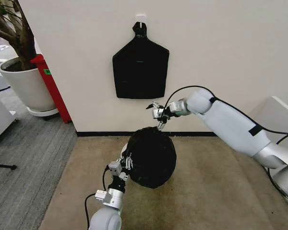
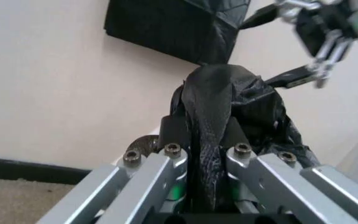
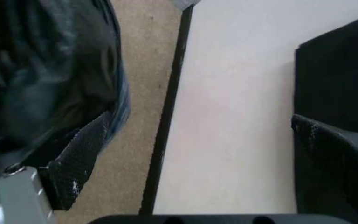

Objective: Place the garbage bag over the trash bin.

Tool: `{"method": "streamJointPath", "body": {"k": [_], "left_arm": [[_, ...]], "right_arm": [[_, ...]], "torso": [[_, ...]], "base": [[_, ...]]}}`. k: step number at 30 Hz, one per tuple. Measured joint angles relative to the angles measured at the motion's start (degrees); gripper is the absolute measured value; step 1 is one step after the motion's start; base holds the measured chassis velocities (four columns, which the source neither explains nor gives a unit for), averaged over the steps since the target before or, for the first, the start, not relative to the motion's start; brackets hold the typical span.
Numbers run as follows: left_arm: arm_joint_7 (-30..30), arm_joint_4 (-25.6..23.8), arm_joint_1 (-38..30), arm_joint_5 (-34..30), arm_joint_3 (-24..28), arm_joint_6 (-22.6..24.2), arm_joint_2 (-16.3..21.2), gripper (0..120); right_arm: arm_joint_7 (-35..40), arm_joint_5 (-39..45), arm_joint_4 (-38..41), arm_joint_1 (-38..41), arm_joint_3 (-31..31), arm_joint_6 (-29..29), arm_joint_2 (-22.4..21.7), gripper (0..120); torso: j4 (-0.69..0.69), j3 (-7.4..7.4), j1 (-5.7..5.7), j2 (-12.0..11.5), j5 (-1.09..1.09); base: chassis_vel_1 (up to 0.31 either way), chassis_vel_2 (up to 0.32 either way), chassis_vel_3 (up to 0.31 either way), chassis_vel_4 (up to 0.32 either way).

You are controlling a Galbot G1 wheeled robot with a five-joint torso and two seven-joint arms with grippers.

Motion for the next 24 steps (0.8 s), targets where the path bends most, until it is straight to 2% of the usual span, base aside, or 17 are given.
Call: {"method": "streamJointPath", "body": {"k": [8, 10, 14, 15, 16, 19, 21, 22, 24], "left_arm": [[-0.8, 0.6, -0.5, -0.9, -0.3, 0.2, 0.4, 5], [-1.0, 0.6, -0.5, -1.7, -0.3, 0.4, 0.4, 5], [-2.1, 0.0, -0.5, -5.5, -0.3, 1.4, 0.4, 5], [-2.1, 0.0, -0.5, -5.5, -0.3, 1.4, 0.4, 5], [-2.7, -0.4, -0.5, -7.6, -0.2, 1.9, 0.4, 5], [-4.4, -2.2, -0.3, -14.7, 0.1, 3.8, 0.6, 5], [-5.5, -3.4, -0.3, -19.2, 0.2, 4.9, 0.5, 5], [-5.5, -3.4, -0.3, -19.2, 0.2, 4.9, 0.5, 5], [-6.7, -4.4, 0.0, -24.4, 0.5, 5.9, 0.4, 5]], "right_arm": [[-0.1, 2.2, 5.2, -2.0, 4.3, -1.4, -2.0, 100], [1.9, 2.8, 6.9, -3.3, 6.5, -1.5, -1.9, 100], [15.4, 4.7, 10.7, -7.2, 10.7, -2.5, -1.8, 100], [15.4, 4.7, 10.7, -7.2, 10.7, -2.5, -1.8, 100], [21.0, 5.3, 12.2, -8.7, 11.8, -3.5, -1.8, 100], [40.6, 7.2, 18.0, -13.5, 14.0, -10.5, -3.0, 100], [48.2, 8.7, 22.2, -16.3, 15.3, -13.8, -4.4, 100], [48.2, 8.7, 22.2, -16.3, 15.3, -13.8, -4.4, 100], [53.5, 9.2, 27.9, -20.7, 18.2, -17.7, -5.7, 100]], "torso": [[0.00, 0.00, 0.00, 0.0, 0.00], [0.01, 0.00, 0.00, 0.0, -0.02], [0.01, 0.00, -0.01, 0.0, -0.01], [0.01, 0.00, -0.01, 0.0, -0.01], [0.01, 0.00, 0.00, 0.0, 0.01], [0.02, 0.00, 0.00, 0.0, 0.01], [0.01, 0.00, -0.01, 0.0, 0.01], [0.01, 0.00, -0.01, 0.0, 0.01], [-0.01, -0.01, -0.01, 0.0, 0.00]], "base": [[0.000, 0.000, 0.000, 0.000], [0.000, 0.000, 0.000, 0.000], [0.000, 0.000, 0.000, 0.000], [0.000, 0.000, 0.000, 0.000], [0.000, 0.000, 0.000, 0.000], [0.000, 0.000, 0.000, 0.000], [0.000, 0.000, 0.000, 0.000], [0.000, 0.000, 0.000, 0.000], [0.000, 0.000, 0.000, 0.000]]}}
